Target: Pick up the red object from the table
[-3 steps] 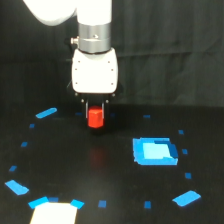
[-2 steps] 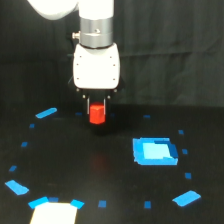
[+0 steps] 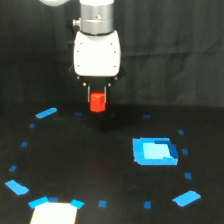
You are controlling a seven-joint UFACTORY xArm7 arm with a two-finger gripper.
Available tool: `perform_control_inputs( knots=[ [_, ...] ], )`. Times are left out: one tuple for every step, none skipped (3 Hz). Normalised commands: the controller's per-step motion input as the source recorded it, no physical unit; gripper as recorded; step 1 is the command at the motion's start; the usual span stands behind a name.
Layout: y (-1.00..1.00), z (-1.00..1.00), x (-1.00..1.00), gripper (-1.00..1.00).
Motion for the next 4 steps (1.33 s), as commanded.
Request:
perform_control_inputs(
  knots=[
    [0.02, 1.0, -0.13, -1.0],
    [0.36, 1.0, -0.32, -1.0],
    [-0.41, 0.53, 0.08, -1.0],
    [0.04, 0.68, 0.02, -1.0]
  ],
)
